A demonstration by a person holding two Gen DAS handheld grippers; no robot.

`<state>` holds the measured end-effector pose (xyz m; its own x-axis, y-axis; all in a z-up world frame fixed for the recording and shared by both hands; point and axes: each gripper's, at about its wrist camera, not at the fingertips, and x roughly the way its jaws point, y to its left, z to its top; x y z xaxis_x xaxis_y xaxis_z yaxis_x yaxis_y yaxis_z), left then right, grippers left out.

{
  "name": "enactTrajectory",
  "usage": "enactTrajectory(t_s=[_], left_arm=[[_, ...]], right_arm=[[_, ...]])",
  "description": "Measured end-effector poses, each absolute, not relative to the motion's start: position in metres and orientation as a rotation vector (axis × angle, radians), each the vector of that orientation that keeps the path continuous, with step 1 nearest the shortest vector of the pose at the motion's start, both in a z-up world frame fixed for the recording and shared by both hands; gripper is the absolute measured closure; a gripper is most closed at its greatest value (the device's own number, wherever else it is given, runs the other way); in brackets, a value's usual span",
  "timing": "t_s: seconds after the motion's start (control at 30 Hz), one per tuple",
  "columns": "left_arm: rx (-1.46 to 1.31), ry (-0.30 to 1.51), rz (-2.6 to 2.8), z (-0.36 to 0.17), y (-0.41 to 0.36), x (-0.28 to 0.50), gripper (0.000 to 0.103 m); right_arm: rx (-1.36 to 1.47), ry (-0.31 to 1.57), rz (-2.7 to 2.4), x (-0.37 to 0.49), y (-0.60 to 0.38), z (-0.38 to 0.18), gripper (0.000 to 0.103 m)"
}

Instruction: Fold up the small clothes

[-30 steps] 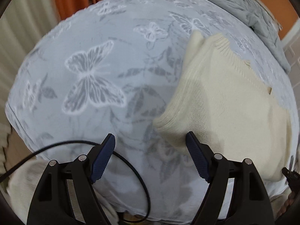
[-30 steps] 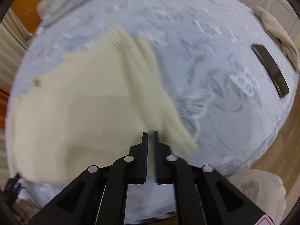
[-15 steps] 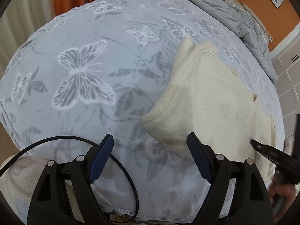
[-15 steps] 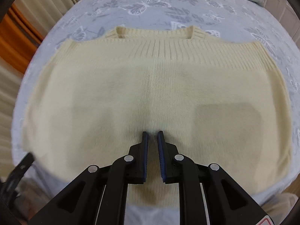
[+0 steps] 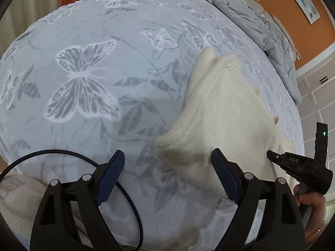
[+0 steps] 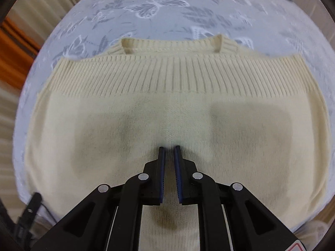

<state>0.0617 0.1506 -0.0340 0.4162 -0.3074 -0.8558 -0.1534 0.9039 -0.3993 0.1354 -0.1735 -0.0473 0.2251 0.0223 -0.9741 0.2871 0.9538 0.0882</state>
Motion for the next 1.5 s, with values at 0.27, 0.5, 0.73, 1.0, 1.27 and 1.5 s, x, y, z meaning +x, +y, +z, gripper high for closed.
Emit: enactTrajectory(t_s=[0.27,0.5,0.73,1.0,1.27,1.5], left_arm=[[-0.464,1.160,-0.091,-0.038,0.152,0.066,0.017],[-0.507,1.169,-0.095,-0.045,0.145,0.081,0.013],[-0.661,1.134,-0.260,-0.023,0.134,0.093,0.079],[-0.444,0.928,-0.529,0.106,0.029,0.067,0.090],[-0.100,1.045,-0.739,0.085,-0.133,0.026,0.084],[0.057,1.017,-0.723,0.056,-0.142,-0.026,0.029]], right_arm=[[0.263,1.352,-0.175,0.139,-0.174,-0.032,0.091],[0.208,1.346,-0.136,0.139,-0.171,-0.043,0.091],[0.254,1.318,-0.081,0.133,-0.182,-0.045,0.092],[0.502,1.191,0.019,0.099,-0.228,-0.027,0.089],[0.586,1.047,-0.059,-0.007,-0.328,0.018,0.078],[0.757,0.991,-0.039,-0.055,-0.377,0.028,0.038]])
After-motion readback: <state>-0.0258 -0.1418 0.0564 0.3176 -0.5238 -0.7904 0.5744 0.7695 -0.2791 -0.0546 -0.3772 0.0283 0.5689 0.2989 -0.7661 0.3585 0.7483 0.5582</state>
